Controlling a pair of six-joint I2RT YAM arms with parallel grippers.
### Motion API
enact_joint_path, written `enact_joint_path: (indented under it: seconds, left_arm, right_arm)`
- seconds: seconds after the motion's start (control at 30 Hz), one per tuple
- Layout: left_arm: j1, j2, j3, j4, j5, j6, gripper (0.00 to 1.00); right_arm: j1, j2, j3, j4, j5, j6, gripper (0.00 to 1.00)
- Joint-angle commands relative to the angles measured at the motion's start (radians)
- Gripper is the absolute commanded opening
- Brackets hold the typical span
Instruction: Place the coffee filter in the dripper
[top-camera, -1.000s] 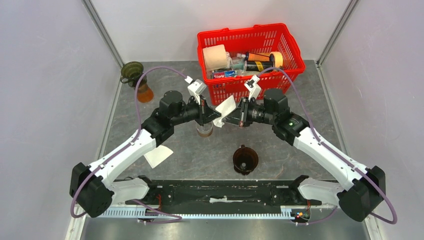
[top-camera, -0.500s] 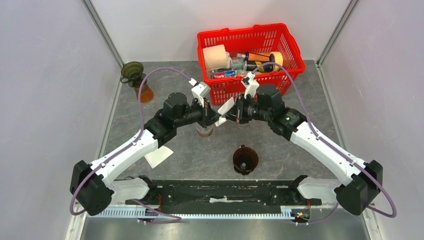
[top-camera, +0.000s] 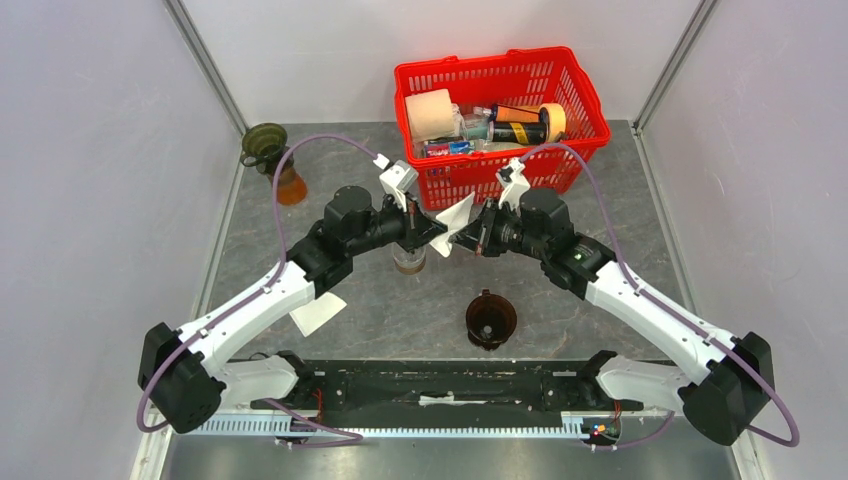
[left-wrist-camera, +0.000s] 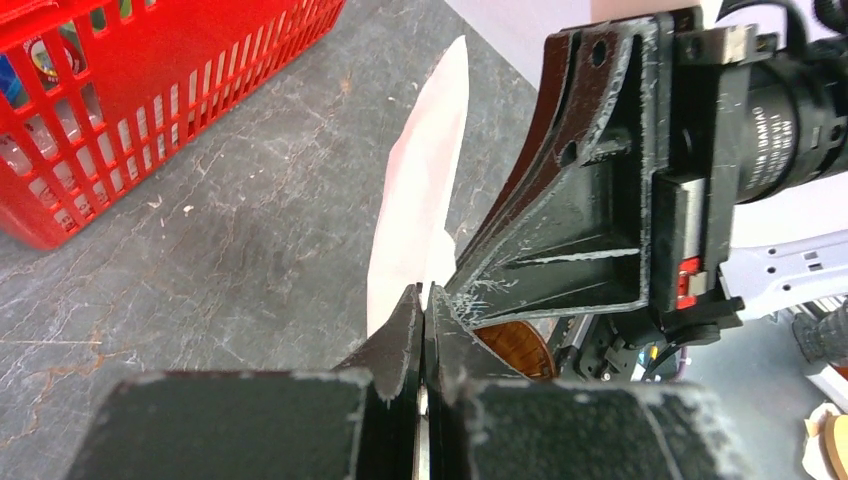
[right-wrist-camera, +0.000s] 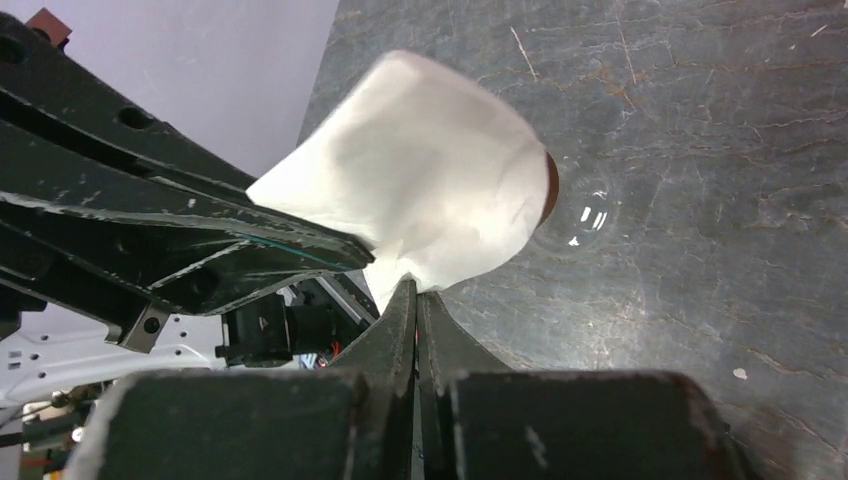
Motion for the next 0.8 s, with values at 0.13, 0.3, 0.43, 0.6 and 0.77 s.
enact_joint_path:
  seconds: [0.13, 0.3, 0.43, 0.6, 0.77]
  left_arm:
    - [-0.008, -0.041, -0.010, 0.125, 0.009, -0.064, 0.02]
    - [-0.008, -0.048, -0.016, 0.124, -0.002, -0.065, 0.02]
    - [-0.008, -0.056, -0.022, 0.122, -0.036, -0.066, 0.02]
    - [-0.008, -0.064, -0.024, 0.124, -0.045, -0.079, 0.02]
    - [-0.008, -0.068, -0.031, 0.127, -0.053, -0.076, 0.02]
  right_arm:
    - [0.002, -0.042, -0.060, 0.284, 0.001, 0.121, 0.14]
    - [0.001, -0.053, -0.089, 0.373, -0.023, 0.158, 0.22]
    - [0.002, -0.075, -0.103, 0.374, -0.023, 0.172, 0.29]
    - [0.002, -0.089, -0.123, 0.374, -0.014, 0.183, 0.37]
    - [0.003, -0.105, -0.132, 0.390, -0.014, 0.191, 0.41]
